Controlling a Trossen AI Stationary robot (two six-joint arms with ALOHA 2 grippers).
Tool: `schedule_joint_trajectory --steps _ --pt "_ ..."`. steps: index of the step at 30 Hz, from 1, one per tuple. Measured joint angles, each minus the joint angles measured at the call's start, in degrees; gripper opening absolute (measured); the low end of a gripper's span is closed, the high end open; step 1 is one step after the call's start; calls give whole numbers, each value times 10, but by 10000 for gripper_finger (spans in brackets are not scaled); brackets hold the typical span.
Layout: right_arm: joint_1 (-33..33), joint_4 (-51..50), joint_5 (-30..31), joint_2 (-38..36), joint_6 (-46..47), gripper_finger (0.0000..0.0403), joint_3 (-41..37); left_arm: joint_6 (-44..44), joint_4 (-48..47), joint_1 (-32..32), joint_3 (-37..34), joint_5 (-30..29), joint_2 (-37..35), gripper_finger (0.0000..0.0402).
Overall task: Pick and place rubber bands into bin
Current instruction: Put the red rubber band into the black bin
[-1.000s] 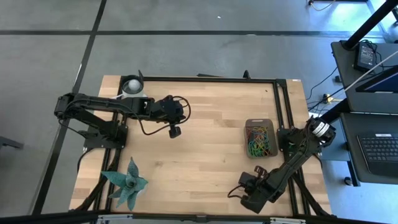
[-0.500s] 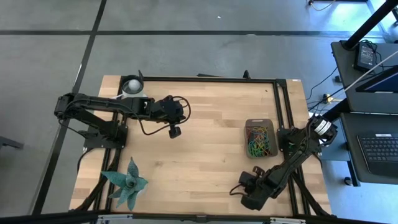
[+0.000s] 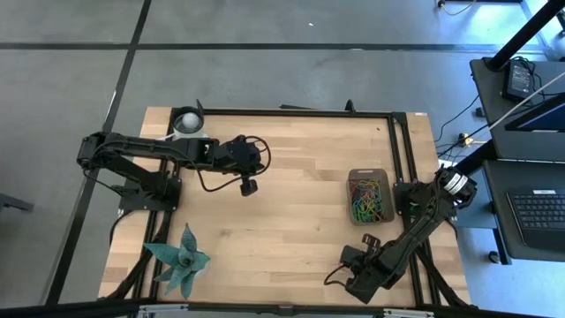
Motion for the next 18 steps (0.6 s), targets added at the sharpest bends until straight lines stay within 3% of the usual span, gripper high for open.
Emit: schedule_joint_trajectory --steps 5,9,18 --pt "10 -51 8 -1 0 1 32 -1 7 0 0 3 0 3" --pt "16 -31 38 -1 11 9 27 -3 7 0 0 5 0 1" --pt "16 50 51 -1 45 75 -31 -11 6 0 0 6 0 2"
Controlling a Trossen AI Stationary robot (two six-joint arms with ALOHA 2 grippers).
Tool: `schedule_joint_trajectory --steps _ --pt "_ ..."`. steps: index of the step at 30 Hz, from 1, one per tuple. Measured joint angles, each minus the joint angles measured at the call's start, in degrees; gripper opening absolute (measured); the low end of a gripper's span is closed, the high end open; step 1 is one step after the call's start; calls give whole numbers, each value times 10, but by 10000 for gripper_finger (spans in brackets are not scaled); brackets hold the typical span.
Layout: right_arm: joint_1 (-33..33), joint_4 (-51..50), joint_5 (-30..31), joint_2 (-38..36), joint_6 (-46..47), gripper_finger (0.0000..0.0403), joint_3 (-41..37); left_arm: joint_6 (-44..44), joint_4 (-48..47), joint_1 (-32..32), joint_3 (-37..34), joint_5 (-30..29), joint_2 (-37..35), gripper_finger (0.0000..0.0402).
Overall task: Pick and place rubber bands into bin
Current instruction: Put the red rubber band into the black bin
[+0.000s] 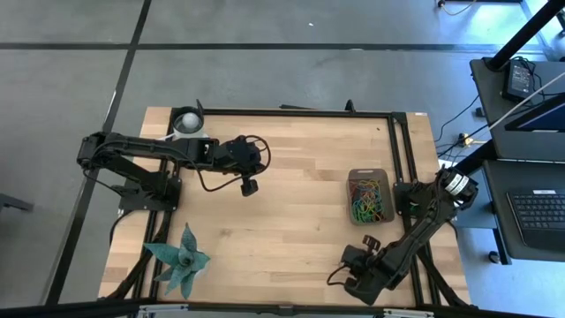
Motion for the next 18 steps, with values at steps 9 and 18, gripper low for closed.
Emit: schedule_joint_trajectory --steps 9,18 --pt "0 59 -15 -5 -2 93 -60 -4 0 -12 0 0 0 2" --pt "-1 56 -27 -4 -1 8 -65 -2 0 -12 0 -5 0 5"
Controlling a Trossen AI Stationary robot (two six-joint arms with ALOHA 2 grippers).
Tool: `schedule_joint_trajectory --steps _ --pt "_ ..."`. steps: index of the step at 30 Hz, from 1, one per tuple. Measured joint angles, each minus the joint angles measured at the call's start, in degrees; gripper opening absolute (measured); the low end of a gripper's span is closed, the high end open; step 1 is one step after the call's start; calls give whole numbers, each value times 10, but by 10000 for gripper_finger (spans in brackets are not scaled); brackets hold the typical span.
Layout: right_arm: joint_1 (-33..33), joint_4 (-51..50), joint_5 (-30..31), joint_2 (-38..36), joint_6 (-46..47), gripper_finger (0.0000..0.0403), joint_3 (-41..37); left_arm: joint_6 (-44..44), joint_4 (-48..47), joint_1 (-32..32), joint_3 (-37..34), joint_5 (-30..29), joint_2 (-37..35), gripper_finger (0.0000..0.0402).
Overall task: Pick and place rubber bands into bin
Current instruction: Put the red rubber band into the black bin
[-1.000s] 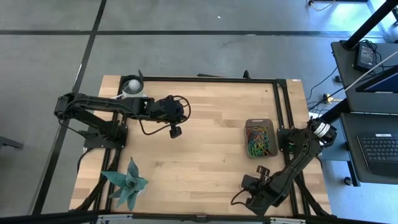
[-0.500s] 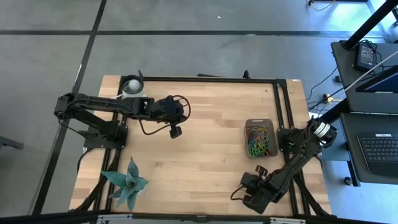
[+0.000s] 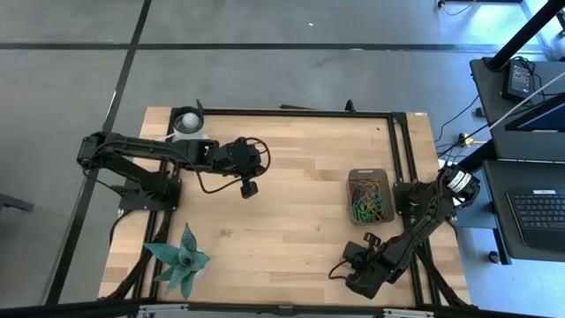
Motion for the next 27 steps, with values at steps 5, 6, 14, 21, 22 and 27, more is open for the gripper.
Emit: schedule_joint_trajectory --steps 5,6,14,21,22,27 --pt "0 -16 -2 -1 30 4 15 0 0 0 0 -1 0 5" --pt "0 -26 0 -1 31 4 23 0 0 0 0 -1 0 5" --pt "3 -205 46 -43 31 2 119 0 0 0 0 -1 0 6" --pt "5 -368 142 -79 32 1 203 0 0 0 0 -1 0 6" --pt "5 -393 155 -85 33 1 215 -1 0 0 0 -1 0 6" --pt "-3 -530 201 -115 66 1 272 -9 0 0 0 1 0 6"
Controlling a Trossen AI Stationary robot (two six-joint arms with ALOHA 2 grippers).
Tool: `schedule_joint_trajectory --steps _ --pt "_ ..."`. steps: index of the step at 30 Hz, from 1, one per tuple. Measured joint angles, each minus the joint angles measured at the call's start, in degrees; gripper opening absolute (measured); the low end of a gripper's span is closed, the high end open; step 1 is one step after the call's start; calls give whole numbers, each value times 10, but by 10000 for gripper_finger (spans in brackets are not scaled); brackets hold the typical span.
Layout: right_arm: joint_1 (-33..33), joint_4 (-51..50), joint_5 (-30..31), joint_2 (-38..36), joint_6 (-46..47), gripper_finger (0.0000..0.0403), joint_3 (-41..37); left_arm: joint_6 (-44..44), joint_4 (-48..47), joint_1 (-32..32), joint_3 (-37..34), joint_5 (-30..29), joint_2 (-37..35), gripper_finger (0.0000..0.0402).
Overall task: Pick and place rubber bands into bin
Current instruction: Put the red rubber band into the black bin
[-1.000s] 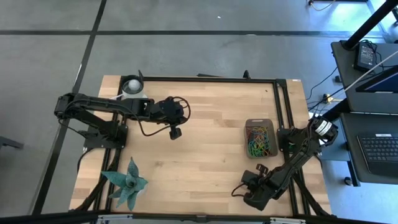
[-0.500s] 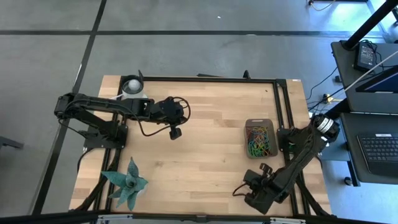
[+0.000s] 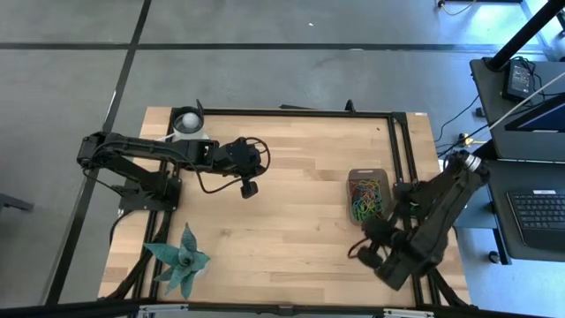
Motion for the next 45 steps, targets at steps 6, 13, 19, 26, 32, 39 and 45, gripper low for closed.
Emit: schedule_joint_trajectory --steps 6,13,19,26,32,39,45 --pt "-20 -16 84 -80 -9 0 -1 -2 0 0 0 0 0 6" --pt "-78 -17 104 -185 -21 0 -78 -4 2 0 0 0 0 6" --pt "-107 -17 88 -263 -36 0 -168 -8 1 0 0 0 0 6" --pt "-112 64 58 -313 -4 3 -265 -8 0 0 0 0 0 6" --pt "-112 220 42 -316 -80 30 -328 -8 2 0 0 0 0 6" --pt "-113 351 28 -316 -232 73 -367 -8 4 1 0 -10 0 6" --pt "-141 407 -13 -313 -326 109 -368 -7 4 1 0 -16 0 6"
